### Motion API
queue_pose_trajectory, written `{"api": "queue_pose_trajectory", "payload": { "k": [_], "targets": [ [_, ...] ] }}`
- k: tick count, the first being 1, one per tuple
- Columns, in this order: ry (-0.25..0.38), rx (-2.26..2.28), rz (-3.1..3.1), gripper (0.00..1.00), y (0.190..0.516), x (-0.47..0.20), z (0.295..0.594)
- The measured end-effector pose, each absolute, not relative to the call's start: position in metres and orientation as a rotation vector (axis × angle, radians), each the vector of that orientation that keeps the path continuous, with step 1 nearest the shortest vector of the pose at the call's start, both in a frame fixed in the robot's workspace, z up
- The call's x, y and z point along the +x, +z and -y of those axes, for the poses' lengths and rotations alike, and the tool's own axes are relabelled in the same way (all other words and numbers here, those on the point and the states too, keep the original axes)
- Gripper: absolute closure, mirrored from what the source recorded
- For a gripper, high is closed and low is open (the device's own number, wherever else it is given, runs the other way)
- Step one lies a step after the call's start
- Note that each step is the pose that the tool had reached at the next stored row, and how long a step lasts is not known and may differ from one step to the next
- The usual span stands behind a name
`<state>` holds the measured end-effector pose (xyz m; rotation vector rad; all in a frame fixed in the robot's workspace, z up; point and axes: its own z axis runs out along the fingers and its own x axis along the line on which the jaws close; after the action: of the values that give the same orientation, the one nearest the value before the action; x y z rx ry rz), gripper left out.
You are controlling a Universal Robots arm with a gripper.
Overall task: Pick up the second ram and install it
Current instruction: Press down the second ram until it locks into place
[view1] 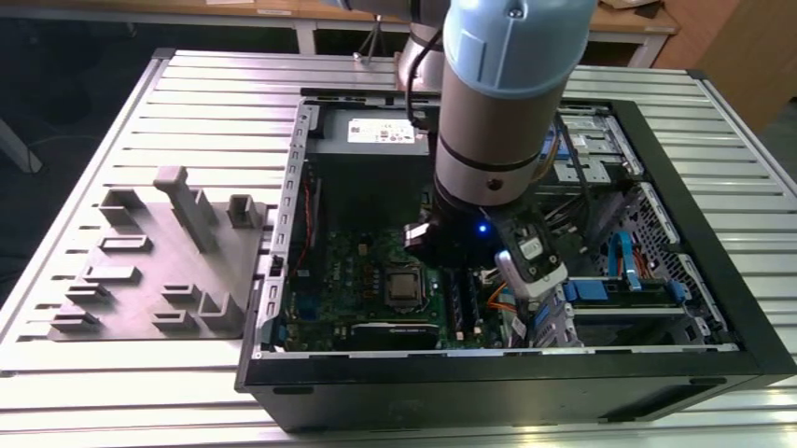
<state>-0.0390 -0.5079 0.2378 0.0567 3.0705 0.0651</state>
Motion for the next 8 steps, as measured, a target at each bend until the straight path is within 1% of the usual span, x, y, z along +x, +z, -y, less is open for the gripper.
{"api": "queue_pose_trajectory", "payload": {
  "k": [8],
  "targets": [
    [0.064,0.062,-3.070,0.93,0.2372,-0.0389,0.5181]
  ]
}}
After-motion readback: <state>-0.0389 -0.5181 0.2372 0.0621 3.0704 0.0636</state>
